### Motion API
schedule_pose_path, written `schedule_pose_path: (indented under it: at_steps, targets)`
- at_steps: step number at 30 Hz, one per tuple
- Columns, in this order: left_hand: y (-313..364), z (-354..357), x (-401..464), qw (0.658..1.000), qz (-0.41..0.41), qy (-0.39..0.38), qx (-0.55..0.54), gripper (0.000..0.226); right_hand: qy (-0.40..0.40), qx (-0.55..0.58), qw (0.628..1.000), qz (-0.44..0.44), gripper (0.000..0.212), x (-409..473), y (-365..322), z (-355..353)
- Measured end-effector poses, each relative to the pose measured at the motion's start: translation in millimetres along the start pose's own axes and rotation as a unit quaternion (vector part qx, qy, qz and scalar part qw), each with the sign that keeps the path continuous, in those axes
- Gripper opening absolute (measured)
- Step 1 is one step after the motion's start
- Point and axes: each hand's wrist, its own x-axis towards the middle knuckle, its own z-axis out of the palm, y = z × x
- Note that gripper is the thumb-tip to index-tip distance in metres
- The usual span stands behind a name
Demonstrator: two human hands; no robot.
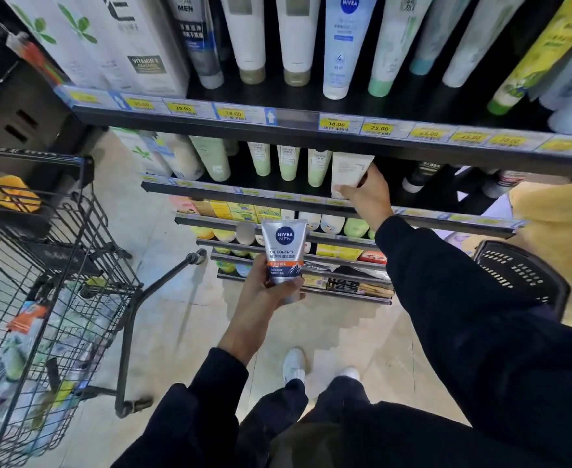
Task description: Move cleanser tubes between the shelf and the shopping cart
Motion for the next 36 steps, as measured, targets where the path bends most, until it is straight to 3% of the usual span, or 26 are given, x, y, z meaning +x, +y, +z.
schedule_pose_path:
  at_steps: [6, 17, 28, 36]
  targets:
    - [1, 0, 2, 1.0, 0.002, -0.014, 0.016, 0.049, 0.011, -0.034, 0.999, 0.006, 0.054, 5, -2, -1]
    - [-1, 8, 7, 0.999, 0.008, -0.035, 0.028, 0.052, 0.015, -0.094, 0.995, 0.007, 0.065, -10, 12, -22]
    - [-10, 80, 22, 0.989, -0.032, -0.12, 0.081, 0.054, 0.108, -0.263, 0.958, -0.023, 0.04, -69, 69, -154]
    - [-19, 175, 41, 0.976, -0.008, -0.164, 0.144, 0.049, 0.105, -0.388, 0.915, -0.04, 0.041, -65, 106, -249]
